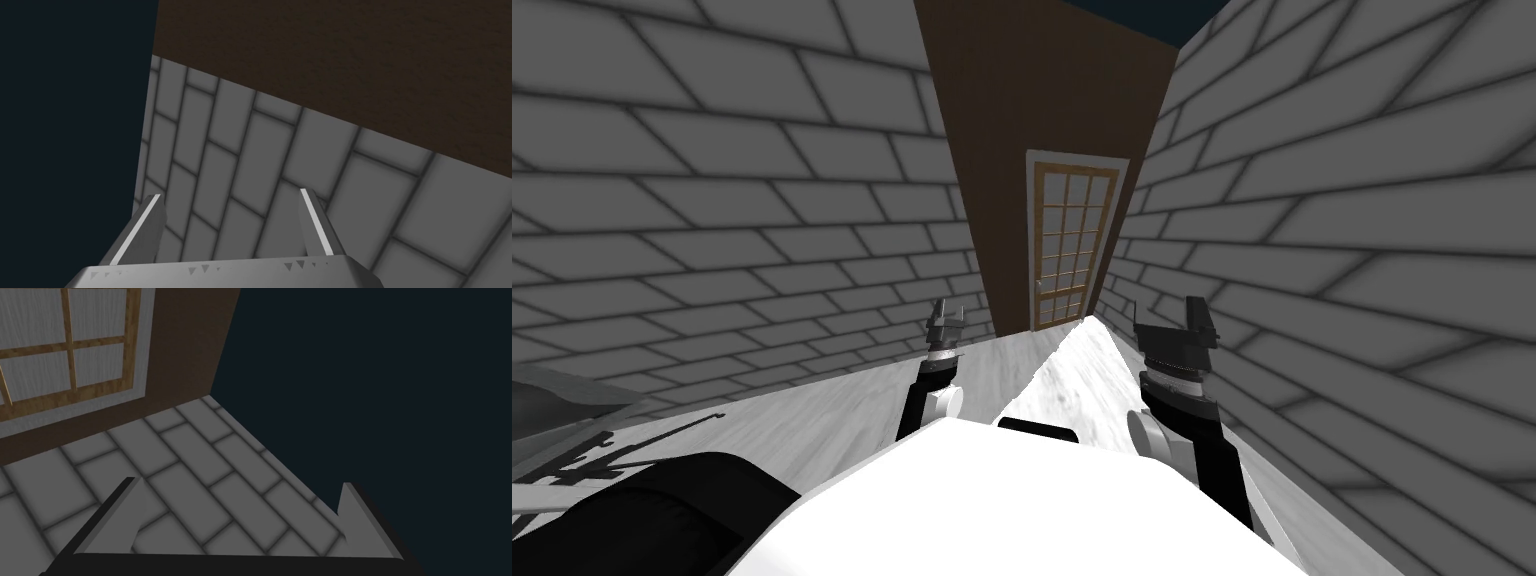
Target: Pull the door open
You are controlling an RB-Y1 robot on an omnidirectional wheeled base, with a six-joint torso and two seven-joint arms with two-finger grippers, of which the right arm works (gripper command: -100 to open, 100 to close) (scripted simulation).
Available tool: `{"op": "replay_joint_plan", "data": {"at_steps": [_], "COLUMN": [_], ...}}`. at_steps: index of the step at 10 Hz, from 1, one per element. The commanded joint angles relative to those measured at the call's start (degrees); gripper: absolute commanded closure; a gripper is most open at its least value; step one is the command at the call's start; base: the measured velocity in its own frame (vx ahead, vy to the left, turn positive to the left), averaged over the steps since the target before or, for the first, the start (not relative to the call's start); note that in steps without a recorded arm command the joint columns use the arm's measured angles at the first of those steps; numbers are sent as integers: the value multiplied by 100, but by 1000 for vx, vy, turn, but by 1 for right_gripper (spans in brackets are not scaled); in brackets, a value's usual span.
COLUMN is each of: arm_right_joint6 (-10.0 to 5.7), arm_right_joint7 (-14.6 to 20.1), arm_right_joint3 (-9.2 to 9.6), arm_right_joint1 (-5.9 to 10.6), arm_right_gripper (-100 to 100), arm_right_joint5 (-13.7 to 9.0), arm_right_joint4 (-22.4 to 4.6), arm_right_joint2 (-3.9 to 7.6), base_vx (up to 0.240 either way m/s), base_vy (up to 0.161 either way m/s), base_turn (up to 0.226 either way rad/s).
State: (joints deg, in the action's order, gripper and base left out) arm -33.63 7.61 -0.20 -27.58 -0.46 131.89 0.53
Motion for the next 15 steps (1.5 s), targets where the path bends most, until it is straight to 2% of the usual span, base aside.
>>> {"op": "replay_joint_plan", "data": {"at_steps": [1, 8, 15], "arm_right_joint6": [38, 390, 1020], "arm_right_joint7": [19, 186, 493], "arm_right_joint3": [-5, -33, -35], "arm_right_joint1": [-11, -89, -143], "arm_right_gripper": [-100, -100, -100], "arm_right_joint5": [31, 345, 964], "arm_right_joint4": [-39, -388, -964], "arm_right_joint2": [28, 225, 475], "base_vx": [-247, -236, -151], "base_vy": [24, 76, 147], "base_turn": [17, 41, 92]}}
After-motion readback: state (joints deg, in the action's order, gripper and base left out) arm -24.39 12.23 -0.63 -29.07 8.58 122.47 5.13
